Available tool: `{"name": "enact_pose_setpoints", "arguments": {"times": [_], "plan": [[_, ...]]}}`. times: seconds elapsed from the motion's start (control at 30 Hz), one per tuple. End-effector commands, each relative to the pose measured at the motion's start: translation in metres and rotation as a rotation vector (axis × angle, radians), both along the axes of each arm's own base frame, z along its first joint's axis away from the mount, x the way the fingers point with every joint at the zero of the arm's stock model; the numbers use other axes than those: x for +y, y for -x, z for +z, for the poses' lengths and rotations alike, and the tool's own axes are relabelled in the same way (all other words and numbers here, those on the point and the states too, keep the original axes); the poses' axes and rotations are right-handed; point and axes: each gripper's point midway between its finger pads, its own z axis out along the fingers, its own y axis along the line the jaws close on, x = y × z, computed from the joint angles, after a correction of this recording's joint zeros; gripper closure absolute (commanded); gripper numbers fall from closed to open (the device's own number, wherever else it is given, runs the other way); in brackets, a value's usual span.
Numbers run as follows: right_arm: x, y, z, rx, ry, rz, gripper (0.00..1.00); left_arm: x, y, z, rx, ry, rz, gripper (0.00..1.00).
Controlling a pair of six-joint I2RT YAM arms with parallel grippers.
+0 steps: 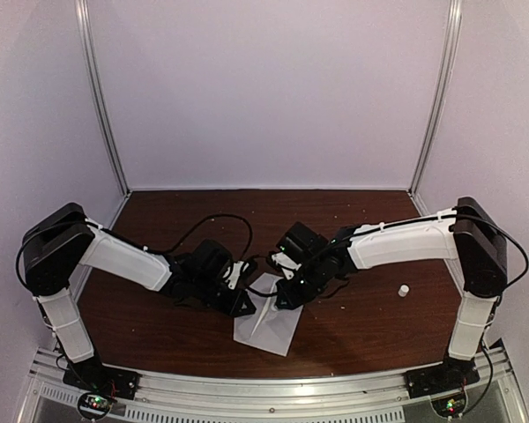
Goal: Place the letter into the envelope and seal it
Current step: Paint the envelope at the center of the board.
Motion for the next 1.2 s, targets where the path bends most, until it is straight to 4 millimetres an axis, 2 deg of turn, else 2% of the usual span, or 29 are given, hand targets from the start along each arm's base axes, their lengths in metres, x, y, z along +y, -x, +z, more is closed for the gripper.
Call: {"name": "enact_pose_setpoints", "arguments": {"times": [0.0, 0.47, 0.53, 0.67, 0.77, 0.83, 1.03, 1.17], "plan": [[-0.001, 0.030, -0.018, 0.093, 0.046, 0.067, 1.00, 0.012, 0.006, -0.020, 0.034, -0.058, 0.018, 0.88], [0.022, 0.053, -0.018, 0.139, -0.004, 0.117, 1.00, 0.013, 0.006, -0.021, 0.040, -0.062, 0.024, 0.89], [0.024, 0.050, -0.012, 0.123, -0.018, 0.106, 1.00, 0.013, 0.006, -0.021, 0.039, -0.061, 0.023, 0.89], [0.027, 0.037, 0.014, 0.058, -0.044, 0.076, 1.00, 0.015, 0.006, -0.021, 0.034, -0.066, 0.023, 0.89], [0.022, 0.024, 0.035, 0.008, -0.061, 0.040, 1.00, 0.015, 0.006, -0.021, 0.031, -0.070, 0.023, 0.89], [0.015, 0.017, 0.041, -0.006, -0.061, 0.021, 1.00, 0.016, 0.006, -0.022, 0.030, -0.073, 0.023, 0.89], [-0.014, 0.003, 0.025, -0.008, 0.007, -0.019, 1.00, 0.017, 0.006, -0.022, 0.027, -0.078, 0.024, 0.90], [-0.022, -0.003, 0.018, -0.013, 0.025, -0.028, 1.00, 0.017, 0.006, -0.023, 0.026, -0.079, 0.027, 0.90]]}}
